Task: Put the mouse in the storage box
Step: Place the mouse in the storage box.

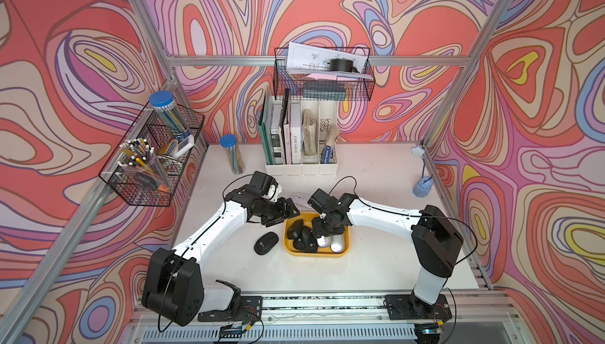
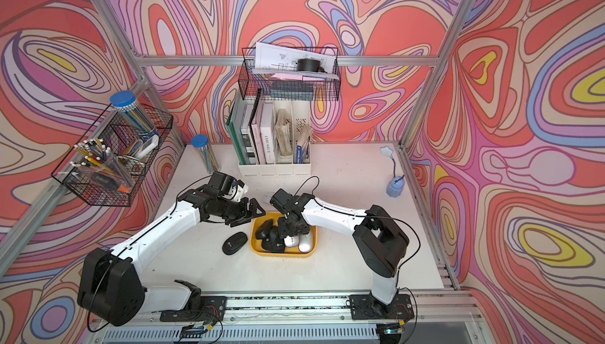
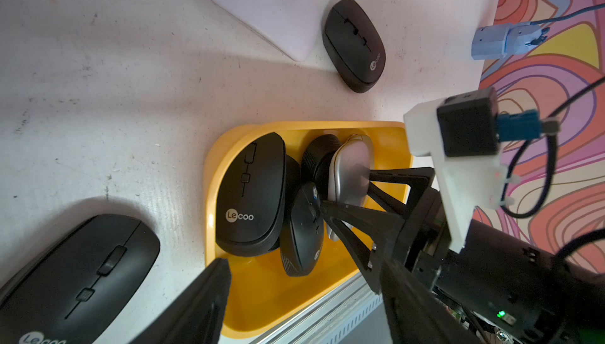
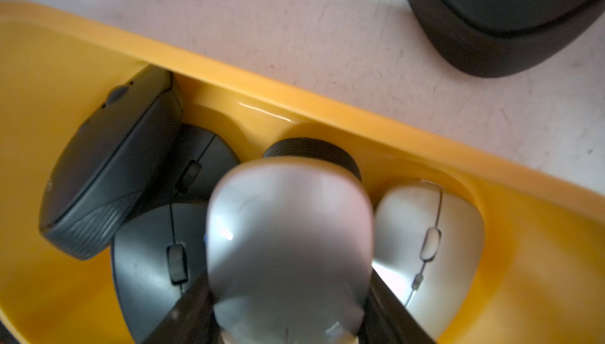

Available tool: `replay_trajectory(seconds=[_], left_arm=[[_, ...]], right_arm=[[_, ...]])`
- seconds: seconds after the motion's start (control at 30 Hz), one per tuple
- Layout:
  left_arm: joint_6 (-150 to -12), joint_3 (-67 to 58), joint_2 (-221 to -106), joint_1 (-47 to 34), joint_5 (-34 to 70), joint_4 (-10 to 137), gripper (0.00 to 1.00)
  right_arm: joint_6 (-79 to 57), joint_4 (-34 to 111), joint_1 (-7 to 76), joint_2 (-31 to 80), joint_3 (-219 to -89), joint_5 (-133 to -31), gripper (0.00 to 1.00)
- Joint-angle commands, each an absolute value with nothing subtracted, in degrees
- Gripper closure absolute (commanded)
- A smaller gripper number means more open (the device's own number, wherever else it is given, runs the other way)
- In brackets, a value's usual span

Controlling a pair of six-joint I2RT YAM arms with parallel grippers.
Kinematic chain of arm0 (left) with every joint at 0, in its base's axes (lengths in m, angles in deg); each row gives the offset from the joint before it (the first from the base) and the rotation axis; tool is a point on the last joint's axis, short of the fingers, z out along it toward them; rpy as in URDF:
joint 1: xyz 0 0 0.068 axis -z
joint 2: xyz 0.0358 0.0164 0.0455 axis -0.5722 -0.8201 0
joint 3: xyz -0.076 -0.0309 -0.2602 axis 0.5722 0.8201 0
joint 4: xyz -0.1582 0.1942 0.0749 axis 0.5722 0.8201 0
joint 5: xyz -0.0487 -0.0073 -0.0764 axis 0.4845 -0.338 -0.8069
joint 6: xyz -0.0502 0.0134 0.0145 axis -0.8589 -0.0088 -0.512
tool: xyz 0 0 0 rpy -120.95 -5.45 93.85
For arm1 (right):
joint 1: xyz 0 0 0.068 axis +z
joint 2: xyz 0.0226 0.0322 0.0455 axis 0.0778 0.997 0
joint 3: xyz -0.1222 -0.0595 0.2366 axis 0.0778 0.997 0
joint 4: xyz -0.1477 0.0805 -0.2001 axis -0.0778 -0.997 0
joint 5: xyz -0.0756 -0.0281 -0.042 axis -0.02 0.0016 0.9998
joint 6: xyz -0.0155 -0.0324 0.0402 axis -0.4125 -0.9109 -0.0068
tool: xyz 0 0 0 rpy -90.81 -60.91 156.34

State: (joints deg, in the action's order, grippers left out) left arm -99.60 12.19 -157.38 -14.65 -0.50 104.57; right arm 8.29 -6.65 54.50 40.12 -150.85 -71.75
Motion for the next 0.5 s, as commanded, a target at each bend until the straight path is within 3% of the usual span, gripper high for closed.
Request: replay_trajectory(seconds=[0.0,0.47], left_arm=[[-98.64,12.63,-157.25,-14.94,-0.15,106.27,0.22],[-98.95,12.67,-158.20,-14.91,-1.29,105.62,0.21]], right_arm=[[8.02,-5.67,54.90,40.60,-150.30,-72.21,0.40],[8.42,-6.13,55.07,40.68,-149.84,-72.06,0.32]])
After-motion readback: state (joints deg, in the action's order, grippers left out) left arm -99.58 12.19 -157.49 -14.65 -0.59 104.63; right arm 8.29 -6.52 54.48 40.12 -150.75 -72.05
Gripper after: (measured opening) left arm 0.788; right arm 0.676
